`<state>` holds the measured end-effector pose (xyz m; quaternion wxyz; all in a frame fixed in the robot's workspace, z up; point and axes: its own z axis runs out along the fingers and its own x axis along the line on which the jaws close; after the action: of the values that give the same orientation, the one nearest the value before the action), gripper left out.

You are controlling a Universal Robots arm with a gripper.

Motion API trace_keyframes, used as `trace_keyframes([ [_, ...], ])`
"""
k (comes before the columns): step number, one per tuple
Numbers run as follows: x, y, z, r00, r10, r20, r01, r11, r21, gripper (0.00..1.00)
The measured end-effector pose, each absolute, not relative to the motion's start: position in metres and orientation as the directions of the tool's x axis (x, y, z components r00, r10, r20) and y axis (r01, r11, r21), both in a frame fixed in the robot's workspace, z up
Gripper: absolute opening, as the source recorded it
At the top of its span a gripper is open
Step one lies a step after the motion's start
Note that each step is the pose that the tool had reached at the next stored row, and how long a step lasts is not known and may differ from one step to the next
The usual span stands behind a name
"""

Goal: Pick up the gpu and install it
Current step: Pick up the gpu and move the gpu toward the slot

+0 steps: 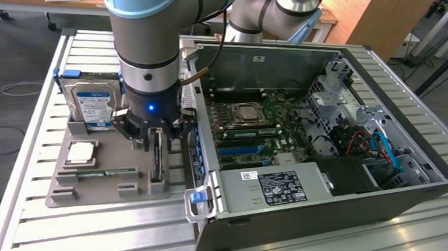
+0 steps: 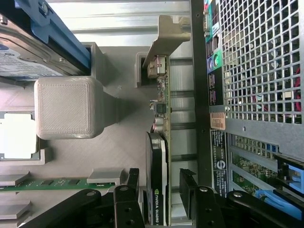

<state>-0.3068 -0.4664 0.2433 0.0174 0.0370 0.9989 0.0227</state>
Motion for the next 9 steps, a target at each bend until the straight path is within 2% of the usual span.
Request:
trace_keyframes([
  [9, -0.3067, -0.4663, 0.2394, -0.997, 0.075, -0.033, 0.073, 0.996, 0.047, 0.47],
])
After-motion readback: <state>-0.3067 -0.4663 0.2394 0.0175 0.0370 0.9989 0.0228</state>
